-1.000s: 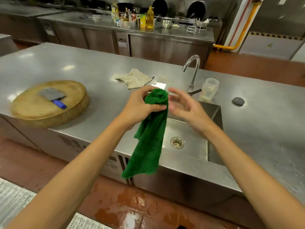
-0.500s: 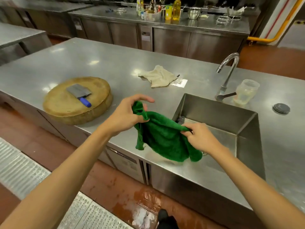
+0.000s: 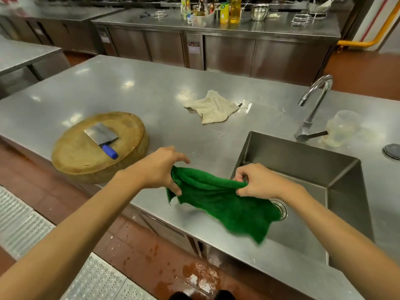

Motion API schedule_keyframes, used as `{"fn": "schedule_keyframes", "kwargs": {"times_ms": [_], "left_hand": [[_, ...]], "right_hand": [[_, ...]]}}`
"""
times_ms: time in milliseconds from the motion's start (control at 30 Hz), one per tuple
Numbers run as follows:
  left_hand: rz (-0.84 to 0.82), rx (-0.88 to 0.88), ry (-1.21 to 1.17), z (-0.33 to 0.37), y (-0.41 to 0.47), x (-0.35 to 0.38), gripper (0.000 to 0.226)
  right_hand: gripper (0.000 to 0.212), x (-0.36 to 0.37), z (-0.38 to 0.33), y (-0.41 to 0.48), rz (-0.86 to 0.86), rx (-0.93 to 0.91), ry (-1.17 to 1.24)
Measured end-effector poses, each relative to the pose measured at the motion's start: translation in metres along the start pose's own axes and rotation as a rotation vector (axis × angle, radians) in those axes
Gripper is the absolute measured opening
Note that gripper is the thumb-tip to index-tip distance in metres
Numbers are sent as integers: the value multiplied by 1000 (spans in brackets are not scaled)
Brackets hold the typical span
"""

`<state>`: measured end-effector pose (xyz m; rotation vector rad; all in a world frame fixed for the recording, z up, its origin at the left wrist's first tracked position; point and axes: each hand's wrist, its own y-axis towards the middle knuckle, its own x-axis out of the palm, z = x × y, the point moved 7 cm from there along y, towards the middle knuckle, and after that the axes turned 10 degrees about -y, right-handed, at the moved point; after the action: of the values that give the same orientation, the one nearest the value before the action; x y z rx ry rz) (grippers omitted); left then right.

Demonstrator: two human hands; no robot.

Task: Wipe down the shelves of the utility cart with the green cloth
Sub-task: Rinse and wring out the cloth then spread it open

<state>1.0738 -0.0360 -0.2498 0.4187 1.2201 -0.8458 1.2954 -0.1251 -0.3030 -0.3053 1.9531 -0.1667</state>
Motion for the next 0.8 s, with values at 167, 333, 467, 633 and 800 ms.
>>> {"fn": "schedule_keyframes", "kwargs": {"times_ms": [167, 333, 467, 633, 800], "left_hand": [[-4, -70, -128, -26, 17, 2, 72], [-85, 50, -220, -45, 31, -10, 25], [-124, 190, -249, -48, 39, -28, 25], [-70, 299, -132, -58, 48, -45, 30], [7, 363, -67, -76, 55, -59, 30]], "right_hand": [[35, 2, -3, 17, -14, 6, -23], [54, -11, -12, 22, 73, 73, 48], [56, -14, -31, 27, -9, 92, -16], [40, -18, -49, 36, 68, 112, -78], [34, -36, -50, 44, 177, 263, 56]]}}
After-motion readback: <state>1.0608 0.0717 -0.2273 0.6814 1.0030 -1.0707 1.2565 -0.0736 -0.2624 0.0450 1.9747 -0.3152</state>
